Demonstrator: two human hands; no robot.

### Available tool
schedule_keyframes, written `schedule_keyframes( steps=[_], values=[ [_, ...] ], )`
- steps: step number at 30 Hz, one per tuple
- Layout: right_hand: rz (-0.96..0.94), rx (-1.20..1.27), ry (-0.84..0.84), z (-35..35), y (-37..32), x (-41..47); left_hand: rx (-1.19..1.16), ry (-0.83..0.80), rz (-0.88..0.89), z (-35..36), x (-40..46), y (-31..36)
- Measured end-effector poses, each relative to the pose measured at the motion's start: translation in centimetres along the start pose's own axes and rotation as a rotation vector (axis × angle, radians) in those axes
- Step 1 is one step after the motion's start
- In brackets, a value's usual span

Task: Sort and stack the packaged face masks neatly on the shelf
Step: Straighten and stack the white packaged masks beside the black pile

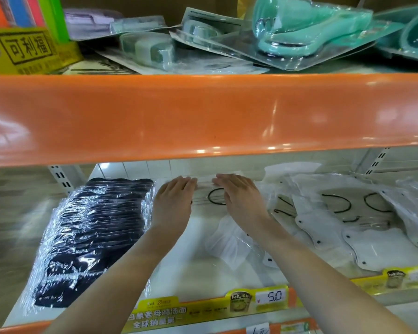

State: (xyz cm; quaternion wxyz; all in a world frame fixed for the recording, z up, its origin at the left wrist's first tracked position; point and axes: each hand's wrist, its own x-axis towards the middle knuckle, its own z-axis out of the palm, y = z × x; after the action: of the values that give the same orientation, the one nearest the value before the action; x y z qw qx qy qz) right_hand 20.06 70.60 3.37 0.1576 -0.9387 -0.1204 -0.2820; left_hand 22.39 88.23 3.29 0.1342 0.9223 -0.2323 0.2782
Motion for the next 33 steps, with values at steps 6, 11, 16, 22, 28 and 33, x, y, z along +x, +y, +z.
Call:
schedule_keyframes(
  steps=[6,11,16,22,28,33],
  values=[
    [0.239,-0.087,-0.335,2.6,-0.5,0.2,-0.133,-0.293,-0.179,2.3,0.0,-0.2],
    [0.294,-0.141,-0.409,3.3,-1.5,-0.6,-0.018,-0.393,-0.195,4.0,-1.4,-0.1],
    [0.295,-0.160,-0.421,5.0,-1.7,-2.3,0.042,-0.574,-0.169,4.6,-2.5,-0.2],
    [0.364,-0.166,-0.469,6.4,-2.8,-3.1,0.110,-0.556,-0.154,5.6,-3.6,0.8],
    [0.342,0.048,-0.411,4.8,-1.6,-2.7,0.047,-0.516,-0.252,5.0,-3.2,1.5],
    [0.374,0.112,-0.306,1.1,1.4,-4.1,-0.022,-0.458,-0.269,4.7,-1.9,3.2]
  ],
)
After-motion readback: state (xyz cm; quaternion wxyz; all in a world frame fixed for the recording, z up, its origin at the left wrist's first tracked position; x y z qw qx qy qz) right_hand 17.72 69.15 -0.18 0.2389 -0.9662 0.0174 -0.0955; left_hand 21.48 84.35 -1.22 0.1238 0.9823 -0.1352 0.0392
